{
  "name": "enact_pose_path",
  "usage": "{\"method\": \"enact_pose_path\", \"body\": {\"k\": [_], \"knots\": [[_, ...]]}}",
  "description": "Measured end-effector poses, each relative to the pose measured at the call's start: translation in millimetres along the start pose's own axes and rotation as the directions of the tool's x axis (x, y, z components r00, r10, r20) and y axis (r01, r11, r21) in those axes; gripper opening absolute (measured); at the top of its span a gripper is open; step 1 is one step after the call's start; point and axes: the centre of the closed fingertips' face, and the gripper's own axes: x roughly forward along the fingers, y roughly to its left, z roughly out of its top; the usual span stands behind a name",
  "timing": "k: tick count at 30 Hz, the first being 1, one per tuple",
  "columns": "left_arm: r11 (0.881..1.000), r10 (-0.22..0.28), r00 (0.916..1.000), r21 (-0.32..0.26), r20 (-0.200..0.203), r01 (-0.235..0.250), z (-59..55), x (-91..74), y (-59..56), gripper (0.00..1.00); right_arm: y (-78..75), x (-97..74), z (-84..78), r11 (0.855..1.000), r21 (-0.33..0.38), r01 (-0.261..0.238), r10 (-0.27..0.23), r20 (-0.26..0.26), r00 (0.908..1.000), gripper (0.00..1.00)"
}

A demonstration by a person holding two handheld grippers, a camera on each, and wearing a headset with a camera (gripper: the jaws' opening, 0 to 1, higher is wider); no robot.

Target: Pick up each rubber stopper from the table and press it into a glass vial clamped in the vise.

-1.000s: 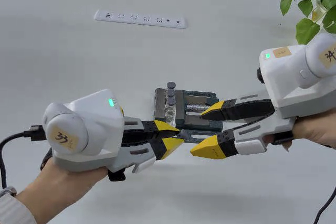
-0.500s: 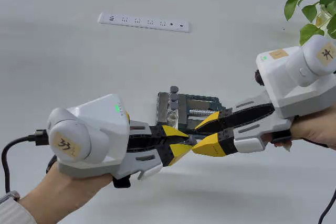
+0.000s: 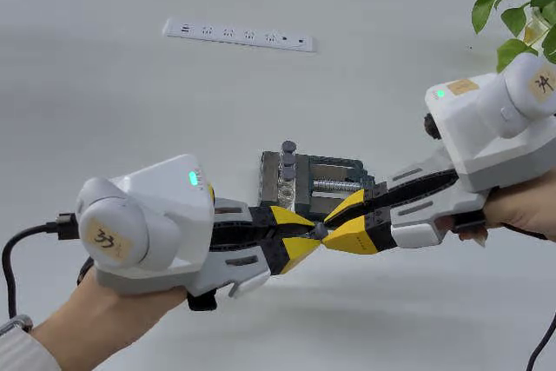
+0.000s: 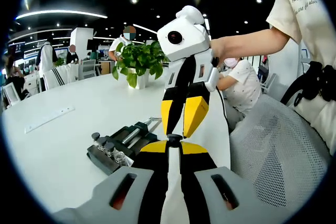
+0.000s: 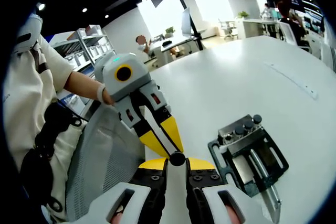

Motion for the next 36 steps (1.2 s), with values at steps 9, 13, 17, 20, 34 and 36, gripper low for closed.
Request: {"method": "enact_pose_path", "body": {"k": [9,13,17,20,34,36], "knots": [[1.0,-0.011,0.9999,-0.008,0.006,0.011,-0.7,-0.3,-1.8,0.03,3.4,-1.3,-0.4,0.999,-0.036,-0.011,0.01,-0.016,0.9998,0.08],[1.0,-0.02,0.9998,-0.014,0.009,0.02,-0.2,-0.4,-2.7,0.03,4.1,-1.8,0.0,0.998,-0.055,-0.012,0.01,-0.025,0.9996,0.09],[0.999,-0.024,0.9996,-0.026,0.012,0.024,0.0,-0.5,-3.0,0.03,6.7,-0.8,-0.5,0.998,-0.062,-0.024,0.022,-0.034,0.9992,0.09],[0.999,-0.027,0.9995,-0.037,0.018,0.028,0.7,-0.3,-4.0,0.03,7.8,-0.1,-1.0,0.998,-0.063,-0.029,0.027,-0.037,0.9989,0.08],[0.995,-0.055,0.9979,-0.076,0.034,0.057,0.8,-1.6,-7.4,0.03,11.1,0.4,-1.4,0.995,-0.089,-0.048,0.045,-0.037,0.9983,0.07],[0.996,-0.054,0.9978,-0.073,0.038,0.056,2.1,-2.1,-7.2,0.03,10.7,-0.2,-0.3,0.995,-0.089,-0.048,0.045,-0.031,0.9985,0.07]]}}
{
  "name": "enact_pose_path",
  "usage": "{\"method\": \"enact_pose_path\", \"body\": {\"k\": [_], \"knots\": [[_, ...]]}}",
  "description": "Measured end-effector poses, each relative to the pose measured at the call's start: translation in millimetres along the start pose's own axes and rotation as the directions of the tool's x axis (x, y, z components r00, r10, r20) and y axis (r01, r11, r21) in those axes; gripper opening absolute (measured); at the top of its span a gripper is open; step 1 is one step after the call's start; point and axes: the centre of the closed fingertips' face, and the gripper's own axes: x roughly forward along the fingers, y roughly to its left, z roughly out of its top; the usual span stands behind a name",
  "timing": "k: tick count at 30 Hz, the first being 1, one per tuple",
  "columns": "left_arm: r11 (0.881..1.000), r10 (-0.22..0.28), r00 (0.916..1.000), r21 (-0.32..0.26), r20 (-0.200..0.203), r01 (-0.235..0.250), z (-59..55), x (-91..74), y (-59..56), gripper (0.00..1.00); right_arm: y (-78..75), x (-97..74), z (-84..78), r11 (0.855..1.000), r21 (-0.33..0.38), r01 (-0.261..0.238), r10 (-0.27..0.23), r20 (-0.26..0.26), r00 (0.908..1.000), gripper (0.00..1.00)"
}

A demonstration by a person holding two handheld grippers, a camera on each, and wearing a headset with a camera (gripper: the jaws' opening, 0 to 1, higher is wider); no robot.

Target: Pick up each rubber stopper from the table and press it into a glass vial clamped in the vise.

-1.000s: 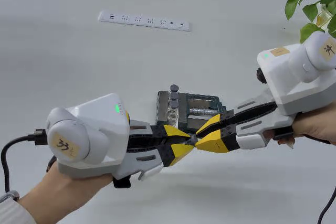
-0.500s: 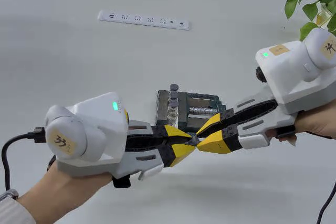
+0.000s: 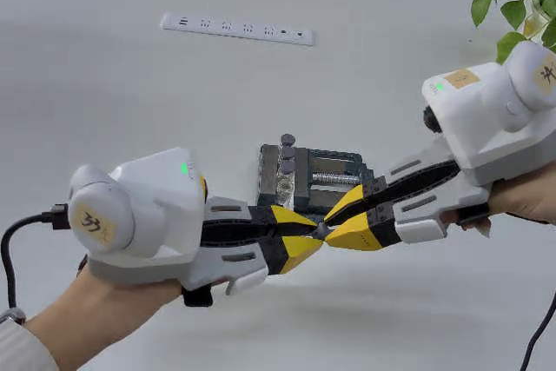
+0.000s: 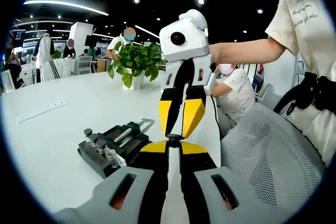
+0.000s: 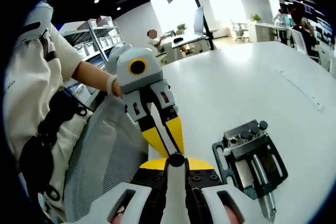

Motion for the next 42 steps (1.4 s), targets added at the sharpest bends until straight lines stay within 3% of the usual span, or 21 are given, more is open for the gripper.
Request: {"method": "enact_pose_path", "body": {"k": [15,35,40,42], "knots": [[1.0,0.014,0.9998,-0.025,0.017,-0.013,0.2,-0.2,0.2,0.03,-3.0,-2.3,-0.6,1.0,-0.013,0.007,-0.007,-0.003,1.0,0.06],[1.0,0.021,0.9994,-0.007,0.028,-0.021,1.9,0.6,-2.4,0.05,0.6,-2.0,0.9,1.0,-0.01,0.012,-0.013,-0.019,0.9997,0.05],[0.999,0.038,0.9989,-0.015,0.028,-0.038,1.4,-1.3,1.0,0.19,-3.0,-2.4,-1.0,1.0,0.001,0.021,-0.021,-0.03,0.9993,0.05],[0.999,0.048,0.9988,-0.016,0.01,-0.048,-1.5,-3.4,3.3,0.23,-4.1,-2.6,-0.7,1.0,0.009,0.021,-0.021,-0.032,0.9993,0.05]]}}
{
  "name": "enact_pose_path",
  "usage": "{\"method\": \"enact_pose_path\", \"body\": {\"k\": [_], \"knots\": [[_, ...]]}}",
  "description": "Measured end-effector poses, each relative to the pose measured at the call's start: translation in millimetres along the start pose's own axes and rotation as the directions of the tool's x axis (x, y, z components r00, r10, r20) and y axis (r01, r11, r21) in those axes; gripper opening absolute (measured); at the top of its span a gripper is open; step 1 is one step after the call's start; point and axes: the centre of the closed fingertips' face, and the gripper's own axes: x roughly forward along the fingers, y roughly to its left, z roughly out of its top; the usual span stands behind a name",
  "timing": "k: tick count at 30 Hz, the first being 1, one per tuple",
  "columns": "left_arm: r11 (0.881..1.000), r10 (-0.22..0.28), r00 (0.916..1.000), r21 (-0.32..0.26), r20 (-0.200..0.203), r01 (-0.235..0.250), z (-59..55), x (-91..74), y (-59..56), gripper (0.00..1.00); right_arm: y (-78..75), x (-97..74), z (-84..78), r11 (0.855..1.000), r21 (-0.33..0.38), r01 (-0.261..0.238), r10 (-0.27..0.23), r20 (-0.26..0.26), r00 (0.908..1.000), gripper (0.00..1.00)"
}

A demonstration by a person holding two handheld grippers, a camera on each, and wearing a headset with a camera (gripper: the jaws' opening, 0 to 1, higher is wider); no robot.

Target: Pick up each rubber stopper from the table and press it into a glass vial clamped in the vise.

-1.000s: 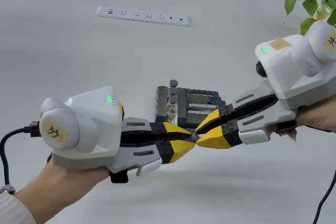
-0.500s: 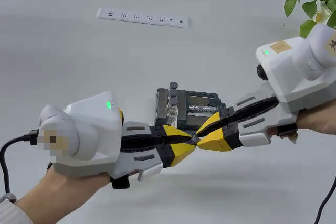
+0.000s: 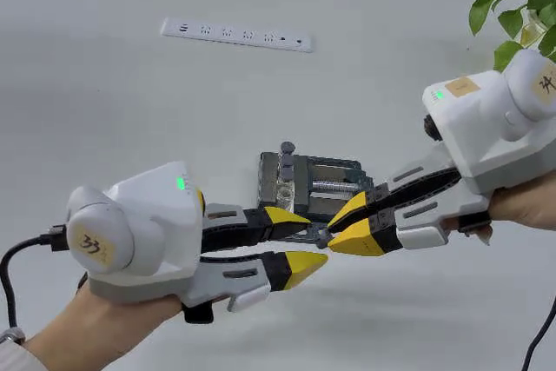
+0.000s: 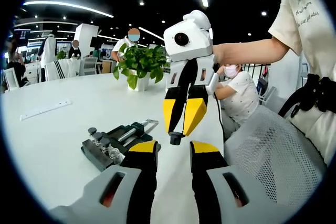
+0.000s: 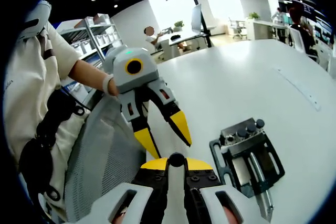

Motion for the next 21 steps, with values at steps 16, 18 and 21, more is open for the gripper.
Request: {"method": "enact_pose_path", "body": {"k": [16,18,21], "knots": [[0.994,0.109,0.9902,-0.013,-0.087,-0.111,-18.6,-12.5,32.0,0.69,-25.8,-5.9,12.7,0.996,-0.033,0.081,-0.084,-0.094,0.9921,0.05],[0.992,0.123,0.9881,-0.007,-0.092,-0.124,-20.5,-12.7,35.6,0.75,-30.0,-5.7,13.5,0.995,-0.037,0.089,-0.092,-0.107,0.99,0.05],[0.989,0.145,0.9839,0.005,-0.104,-0.145,-25.2,-14.0,42.6,0.83,-37.1,-4.9,14.9,0.993,-0.055,0.107,-0.113,-0.129,0.9852,0.05]]}}
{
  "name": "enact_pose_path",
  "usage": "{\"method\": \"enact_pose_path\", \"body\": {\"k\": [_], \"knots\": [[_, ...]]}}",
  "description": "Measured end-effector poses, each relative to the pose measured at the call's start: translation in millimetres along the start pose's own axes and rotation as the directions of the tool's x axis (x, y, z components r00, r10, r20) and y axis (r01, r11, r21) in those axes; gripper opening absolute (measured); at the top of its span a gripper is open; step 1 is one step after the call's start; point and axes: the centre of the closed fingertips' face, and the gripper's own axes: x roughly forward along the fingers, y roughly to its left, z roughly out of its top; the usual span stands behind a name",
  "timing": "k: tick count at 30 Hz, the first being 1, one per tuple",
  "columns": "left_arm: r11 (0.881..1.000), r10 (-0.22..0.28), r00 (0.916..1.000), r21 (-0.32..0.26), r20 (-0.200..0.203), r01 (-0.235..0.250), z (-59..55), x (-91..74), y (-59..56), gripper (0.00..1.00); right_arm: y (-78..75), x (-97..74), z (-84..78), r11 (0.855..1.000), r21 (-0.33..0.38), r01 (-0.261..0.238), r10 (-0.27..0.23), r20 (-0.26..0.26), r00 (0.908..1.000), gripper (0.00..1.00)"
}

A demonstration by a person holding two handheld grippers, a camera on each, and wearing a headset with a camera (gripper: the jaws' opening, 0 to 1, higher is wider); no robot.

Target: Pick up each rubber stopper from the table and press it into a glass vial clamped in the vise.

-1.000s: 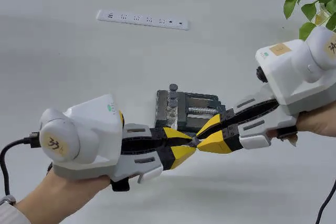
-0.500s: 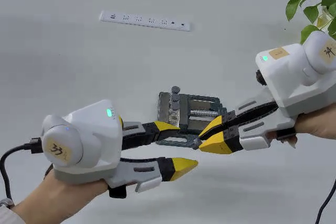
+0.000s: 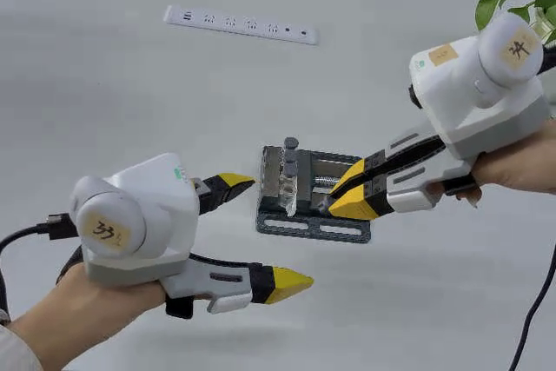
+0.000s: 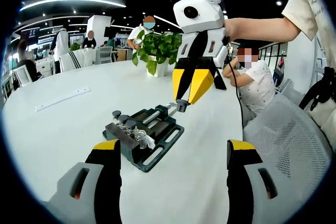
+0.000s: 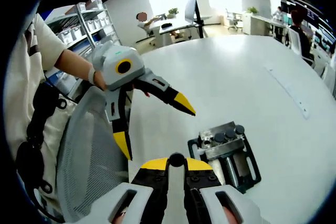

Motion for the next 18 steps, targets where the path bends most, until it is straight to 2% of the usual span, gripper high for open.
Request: {"method": "enact_pose_path", "body": {"k": [7,11,14,18], "knots": [[0.998,0.057,0.9978,0.0,-0.033,-0.057,-13.2,-3.4,21.3,0.99,-10.1,10.8,4.6,0.999,-0.031,0.028,-0.03,-0.054,0.9981,0.05],[0.998,0.069,0.9968,-0.007,-0.04,-0.069,-16.5,-6.2,26.2,0.99,-19.5,16.1,4.3,0.996,-0.072,0.057,-0.065,-0.113,0.9915,0.05],[0.997,0.078,0.996,-0.007,-0.044,-0.079,-19.4,-7.9,29.6,0.99,-24.5,19.4,7.8,0.994,-0.092,0.062,-0.074,-0.135,0.9881,0.05],[0.997,0.078,0.9951,-0.009,-0.06,-0.079,-25.8,-8.8,31.6,0.99,-29.6,24.7,8.6,0.987,-0.151,0.057,-0.086,-0.189,0.9782,0.05]]}}
